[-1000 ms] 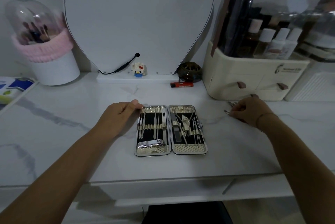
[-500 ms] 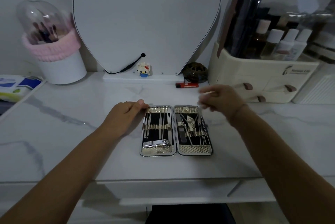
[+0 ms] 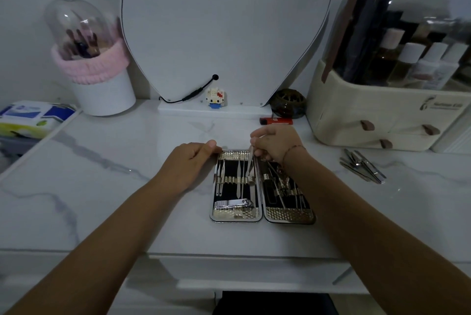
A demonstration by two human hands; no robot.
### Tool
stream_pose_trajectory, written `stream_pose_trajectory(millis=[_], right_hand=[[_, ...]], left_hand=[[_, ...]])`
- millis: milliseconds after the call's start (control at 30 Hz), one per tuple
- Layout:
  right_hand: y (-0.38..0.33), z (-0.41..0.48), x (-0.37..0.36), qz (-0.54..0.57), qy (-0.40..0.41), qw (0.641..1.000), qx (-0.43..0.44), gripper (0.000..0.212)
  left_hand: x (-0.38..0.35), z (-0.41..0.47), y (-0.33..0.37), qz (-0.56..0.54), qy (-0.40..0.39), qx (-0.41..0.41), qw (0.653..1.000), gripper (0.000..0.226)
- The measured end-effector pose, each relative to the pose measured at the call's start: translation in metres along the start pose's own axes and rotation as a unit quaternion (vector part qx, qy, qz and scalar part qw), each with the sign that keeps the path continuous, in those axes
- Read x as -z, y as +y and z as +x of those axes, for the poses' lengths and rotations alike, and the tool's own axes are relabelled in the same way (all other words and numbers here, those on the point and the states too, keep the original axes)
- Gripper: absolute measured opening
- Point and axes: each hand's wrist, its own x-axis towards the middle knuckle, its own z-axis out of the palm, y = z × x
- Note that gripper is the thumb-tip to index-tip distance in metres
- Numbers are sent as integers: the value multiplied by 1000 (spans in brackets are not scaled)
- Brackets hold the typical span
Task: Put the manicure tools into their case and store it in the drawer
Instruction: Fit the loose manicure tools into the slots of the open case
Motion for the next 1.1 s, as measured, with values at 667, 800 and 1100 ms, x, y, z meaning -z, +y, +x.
stream_pose_trajectory(millis=[667, 800, 1100], right_hand=[[7, 13, 1, -155, -65, 984, 66, 19], [6, 15, -3, -180, -54, 978, 91, 19], [13, 11, -2, -224, -53, 964, 133, 16]], left_hand=[[1, 0, -1, 13, -5, -10, 1000, 41], [1, 0, -1, 15, -5, -12, 1000, 41], [1, 0, -3, 8, -11, -7, 1000, 41]])
